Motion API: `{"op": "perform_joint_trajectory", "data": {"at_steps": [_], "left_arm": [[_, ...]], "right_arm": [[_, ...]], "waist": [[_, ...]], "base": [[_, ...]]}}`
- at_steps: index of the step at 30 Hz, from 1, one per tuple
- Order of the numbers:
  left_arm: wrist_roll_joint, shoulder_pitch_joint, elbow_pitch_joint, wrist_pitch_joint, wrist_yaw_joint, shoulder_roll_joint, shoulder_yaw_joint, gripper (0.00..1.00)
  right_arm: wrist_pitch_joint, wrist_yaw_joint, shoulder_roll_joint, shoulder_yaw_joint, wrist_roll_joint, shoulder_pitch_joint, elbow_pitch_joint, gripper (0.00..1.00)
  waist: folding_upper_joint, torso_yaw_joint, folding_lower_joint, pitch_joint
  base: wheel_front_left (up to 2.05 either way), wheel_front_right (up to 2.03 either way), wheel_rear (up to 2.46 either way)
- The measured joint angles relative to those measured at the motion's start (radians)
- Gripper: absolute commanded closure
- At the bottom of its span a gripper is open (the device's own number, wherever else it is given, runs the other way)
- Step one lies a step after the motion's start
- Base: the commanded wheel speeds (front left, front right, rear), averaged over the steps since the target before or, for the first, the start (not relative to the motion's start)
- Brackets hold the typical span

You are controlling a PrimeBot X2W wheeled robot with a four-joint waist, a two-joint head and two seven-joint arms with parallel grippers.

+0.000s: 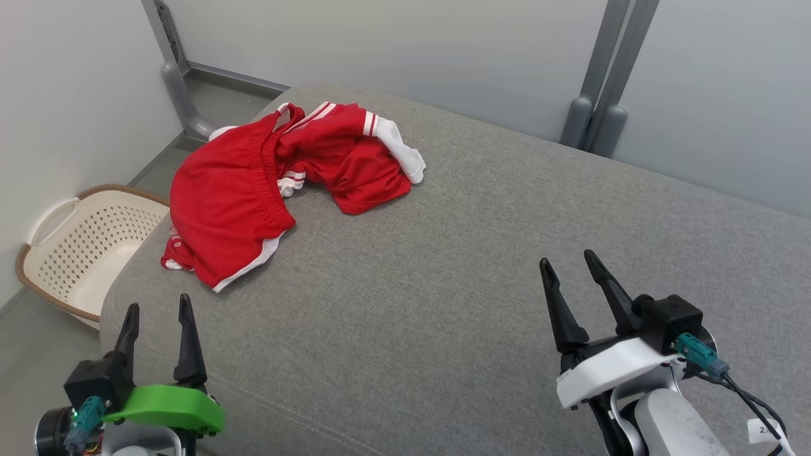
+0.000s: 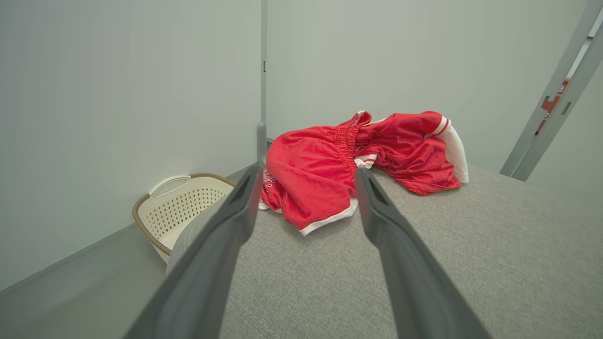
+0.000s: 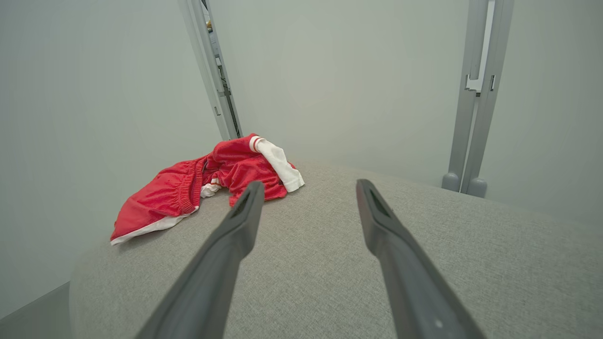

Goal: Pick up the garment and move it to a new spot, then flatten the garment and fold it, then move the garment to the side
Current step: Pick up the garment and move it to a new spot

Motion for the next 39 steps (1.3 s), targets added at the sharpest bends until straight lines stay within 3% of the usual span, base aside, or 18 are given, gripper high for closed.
{"op": "perform_joint_trajectory", "data": {"at_steps": [6,12,17,30,39], "left_arm": [[-0.029,-0.031,-0.012,0.071,-0.002,0.027,0.016,0.00],[-0.093,-0.145,-0.047,0.251,-0.009,0.091,0.040,0.00],[-0.210,-0.266,-0.017,0.414,-0.018,0.153,0.091,0.00],[-0.344,-0.479,0.314,0.713,-0.029,0.327,0.083,0.00],[-0.391,-0.542,0.509,0.751,-0.032,0.376,0.068,0.00]], "right_arm": [[0.000,0.000,0.001,0.013,0.003,0.000,-0.016,0.00],[0.000,0.000,-0.004,0.022,-0.001,-0.012,-0.035,0.00],[0.000,0.000,-0.006,0.033,-0.011,-0.051,-0.047,0.00],[0.000,0.000,-0.020,0.025,-0.022,-0.135,-0.047,0.00],[0.000,0.000,-0.018,0.041,-0.024,-0.165,-0.051,0.00]], "waist": [[0.0000,-0.025,0.0000,0.006],[-0.0001,-0.064,0.0000,0.040],[0.0000,-0.109,0.0000,0.085],[0.0000,-0.285,0.0001,0.227],[0.0000,-0.394,0.0000,0.306]], "base": [[0.00,0.00,0.00],[0.00,0.00,0.00],[0.00,0.00,0.00],[0.00,0.00,0.00],[0.00,0.00,0.00]]}}
